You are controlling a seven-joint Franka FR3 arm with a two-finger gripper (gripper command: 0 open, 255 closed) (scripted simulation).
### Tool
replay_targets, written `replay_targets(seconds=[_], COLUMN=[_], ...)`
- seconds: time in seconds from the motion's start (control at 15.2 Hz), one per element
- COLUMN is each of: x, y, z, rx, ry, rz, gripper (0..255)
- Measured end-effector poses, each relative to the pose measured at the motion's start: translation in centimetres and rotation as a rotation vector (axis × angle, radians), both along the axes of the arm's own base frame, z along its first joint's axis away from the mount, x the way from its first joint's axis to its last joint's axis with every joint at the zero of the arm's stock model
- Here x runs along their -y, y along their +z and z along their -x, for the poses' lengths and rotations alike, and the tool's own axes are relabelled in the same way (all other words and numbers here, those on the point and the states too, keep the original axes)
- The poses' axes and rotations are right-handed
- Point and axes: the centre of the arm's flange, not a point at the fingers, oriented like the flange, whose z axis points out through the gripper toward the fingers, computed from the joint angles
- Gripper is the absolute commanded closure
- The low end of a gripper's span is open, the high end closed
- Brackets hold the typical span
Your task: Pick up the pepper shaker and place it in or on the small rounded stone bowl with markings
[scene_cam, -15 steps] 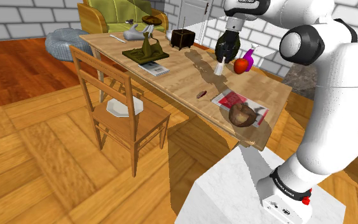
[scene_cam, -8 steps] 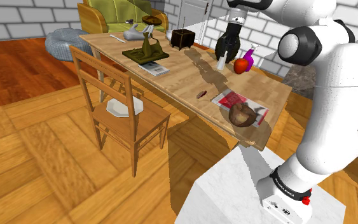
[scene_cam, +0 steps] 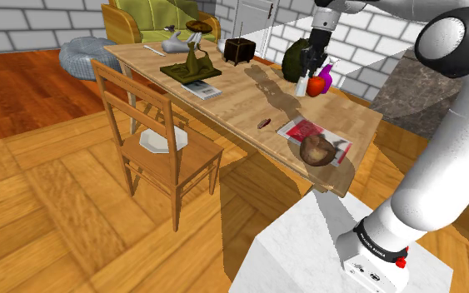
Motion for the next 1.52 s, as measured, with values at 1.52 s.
replay_targets(seconds=[1.52], x=[-10.2], y=[0.6], z=[22.9], rx=[0.0], ry=[0.001], rz=[0.0], gripper=[255])
